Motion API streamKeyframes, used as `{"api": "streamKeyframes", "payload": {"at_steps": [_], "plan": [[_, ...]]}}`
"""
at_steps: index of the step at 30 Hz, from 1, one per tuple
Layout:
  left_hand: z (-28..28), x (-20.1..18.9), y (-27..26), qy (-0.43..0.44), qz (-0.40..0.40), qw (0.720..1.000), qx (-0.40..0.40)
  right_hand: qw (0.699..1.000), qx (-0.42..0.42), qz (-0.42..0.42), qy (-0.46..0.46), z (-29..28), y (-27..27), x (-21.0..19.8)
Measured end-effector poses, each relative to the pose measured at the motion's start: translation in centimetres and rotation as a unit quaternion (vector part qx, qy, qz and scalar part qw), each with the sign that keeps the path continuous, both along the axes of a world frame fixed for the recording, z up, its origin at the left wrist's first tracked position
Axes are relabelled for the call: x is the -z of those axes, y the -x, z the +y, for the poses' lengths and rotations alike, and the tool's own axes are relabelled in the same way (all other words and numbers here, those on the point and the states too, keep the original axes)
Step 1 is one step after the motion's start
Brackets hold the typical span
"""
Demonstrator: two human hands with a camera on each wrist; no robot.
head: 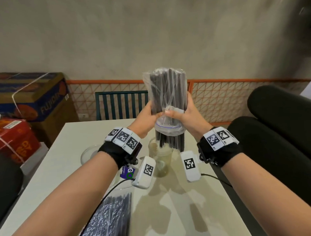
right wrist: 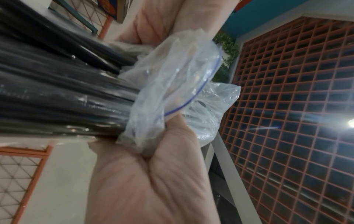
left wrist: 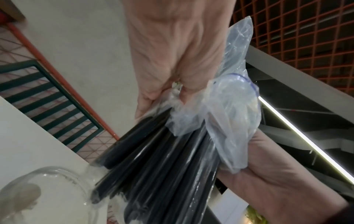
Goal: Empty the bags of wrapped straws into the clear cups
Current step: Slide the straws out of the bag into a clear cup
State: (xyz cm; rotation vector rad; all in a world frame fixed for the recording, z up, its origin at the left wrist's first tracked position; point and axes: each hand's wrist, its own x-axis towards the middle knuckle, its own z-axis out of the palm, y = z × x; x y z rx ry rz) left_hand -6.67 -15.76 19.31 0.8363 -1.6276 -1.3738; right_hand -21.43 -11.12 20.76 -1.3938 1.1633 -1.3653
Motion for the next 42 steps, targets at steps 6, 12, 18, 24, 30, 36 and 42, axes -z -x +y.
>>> {"api": "streamKeyframes", "payload": {"at_steps": [6, 12, 18, 24, 30, 36, 42], "plan": [[-2.6, 3.1, 0.6, -0.035, 0.025, 0.998, -0.041, 1.0, 0.013, -0.008, -0.017, -3.3, 0.0, 2.9], [-4.5, 5.5, 1.0, -0.091, 0.068, 0.991, -0.068, 0.999, 0.007, 0.017, -0.031, -6.0, -0.4, 3.7], [-5.8, 6.7, 0.4, -0.116, 0.088, 0.986, -0.078, 0.999, 0.012, 0.029, -0.043, -8.3, -1.0, 4.7], [-6.8, 7.5, 0.2, -0.132, 0.122, 0.981, -0.079, 0.999, 0.045, -0.008, -0.029, -10.1, -1.7, 5.3], [-7.7, 8.0, -0.4, -0.146, 0.116, 0.982, -0.031, 0.997, 0.07, -0.044, -0.004, -10.8, -1.8, 7.0], [-8.2, 9.2, -0.4, -0.154, 0.053, 0.987, -0.002, 0.994, 0.061, -0.092, -0.018, -11.4, -0.8, 8.6], [-8.8, 10.3, -0.3, -0.146, -0.002, 0.989, -0.005, 0.993, -0.008, -0.056, -0.1, -10.9, -0.5, 8.2]]}}
